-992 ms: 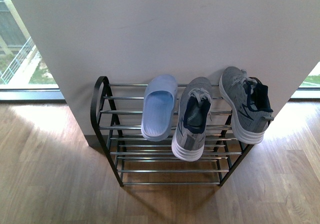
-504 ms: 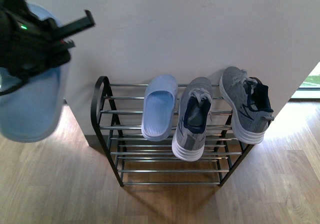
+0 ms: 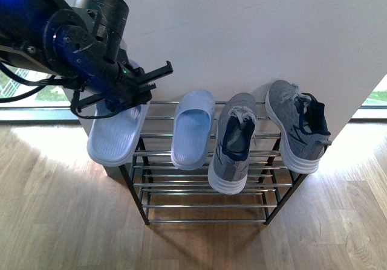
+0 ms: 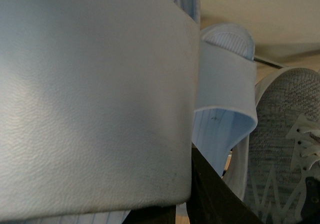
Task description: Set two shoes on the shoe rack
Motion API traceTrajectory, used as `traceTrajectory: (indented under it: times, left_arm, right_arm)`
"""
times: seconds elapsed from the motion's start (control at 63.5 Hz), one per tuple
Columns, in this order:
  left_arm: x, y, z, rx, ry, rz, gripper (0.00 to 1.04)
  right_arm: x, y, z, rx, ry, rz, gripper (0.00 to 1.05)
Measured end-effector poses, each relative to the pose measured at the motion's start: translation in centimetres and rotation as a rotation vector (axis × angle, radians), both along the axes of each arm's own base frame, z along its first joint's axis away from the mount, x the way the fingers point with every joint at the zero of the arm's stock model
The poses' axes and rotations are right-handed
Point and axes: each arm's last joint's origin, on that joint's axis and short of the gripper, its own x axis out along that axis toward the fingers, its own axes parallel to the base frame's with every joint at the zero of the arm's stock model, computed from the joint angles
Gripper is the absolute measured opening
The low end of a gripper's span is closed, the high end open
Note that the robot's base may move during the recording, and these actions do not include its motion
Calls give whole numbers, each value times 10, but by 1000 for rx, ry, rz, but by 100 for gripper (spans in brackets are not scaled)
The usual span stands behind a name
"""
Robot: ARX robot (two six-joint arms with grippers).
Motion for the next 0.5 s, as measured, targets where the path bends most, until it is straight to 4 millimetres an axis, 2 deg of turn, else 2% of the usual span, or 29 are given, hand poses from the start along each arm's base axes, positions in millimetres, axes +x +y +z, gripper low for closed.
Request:
traceTrajectory:
  times: [0.095,0.252,0.504]
  left_arm:
    - [13,-8,-14,21,14,-29,2]
    - [23,-14,-39,31,58,-55,2]
    - [39,-22,-50,-11,52,-99,2]
  right_arm:
    - [0,0,0,0,0,0,95]
    - [0,0,0,0,0,0,95]
    - [0,0,0,0,0,0,95]
